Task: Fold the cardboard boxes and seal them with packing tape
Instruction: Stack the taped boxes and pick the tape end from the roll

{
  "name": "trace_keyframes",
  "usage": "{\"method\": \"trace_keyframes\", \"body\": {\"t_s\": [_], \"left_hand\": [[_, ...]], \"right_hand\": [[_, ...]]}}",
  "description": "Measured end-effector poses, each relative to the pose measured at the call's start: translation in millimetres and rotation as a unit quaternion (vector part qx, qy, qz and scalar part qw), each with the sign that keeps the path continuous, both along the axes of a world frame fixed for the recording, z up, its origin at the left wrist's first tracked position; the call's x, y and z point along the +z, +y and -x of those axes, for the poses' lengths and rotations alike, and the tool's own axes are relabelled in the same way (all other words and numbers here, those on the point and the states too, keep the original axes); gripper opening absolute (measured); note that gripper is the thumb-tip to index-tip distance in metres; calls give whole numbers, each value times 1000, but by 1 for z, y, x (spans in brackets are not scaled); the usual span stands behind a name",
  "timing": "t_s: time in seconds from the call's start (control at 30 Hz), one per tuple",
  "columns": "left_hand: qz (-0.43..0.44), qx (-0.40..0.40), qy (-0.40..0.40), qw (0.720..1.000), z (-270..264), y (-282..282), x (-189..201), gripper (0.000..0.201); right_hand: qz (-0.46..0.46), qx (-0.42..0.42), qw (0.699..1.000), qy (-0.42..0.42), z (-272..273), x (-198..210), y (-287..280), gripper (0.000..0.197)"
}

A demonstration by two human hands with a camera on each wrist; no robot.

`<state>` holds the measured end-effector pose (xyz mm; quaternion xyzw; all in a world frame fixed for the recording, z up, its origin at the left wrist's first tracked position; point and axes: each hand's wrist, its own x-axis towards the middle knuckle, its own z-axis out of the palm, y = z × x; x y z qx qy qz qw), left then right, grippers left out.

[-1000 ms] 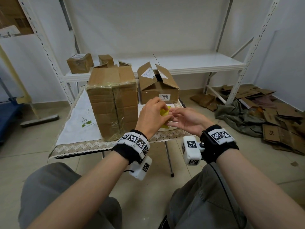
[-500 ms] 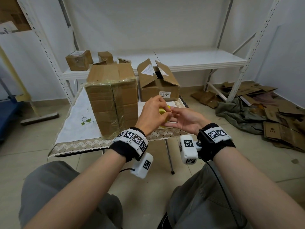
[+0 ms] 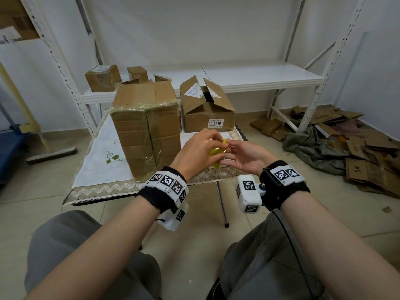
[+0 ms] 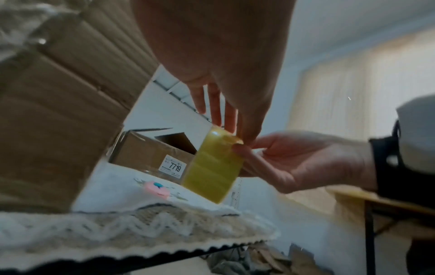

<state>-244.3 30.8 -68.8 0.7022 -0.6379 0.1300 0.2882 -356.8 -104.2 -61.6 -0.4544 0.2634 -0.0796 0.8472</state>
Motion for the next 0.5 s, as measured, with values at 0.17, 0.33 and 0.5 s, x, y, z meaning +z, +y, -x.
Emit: {"method": "trace_keyframes", "body": {"t_s": [0.17, 0.33, 0.5], "left_hand": [[35, -12, -76, 996, 5, 4, -3, 20], [62, -16, -103, 993, 1, 6, -8, 15], [70, -11, -105, 992, -3, 11, -11, 18]], "right_hand": [[1, -19, 1000, 16, -3, 1, -1, 22], [-1, -32, 999, 15, -4, 1, -4, 22], [-19, -38, 999, 7, -3, 1, -3, 23]]}}
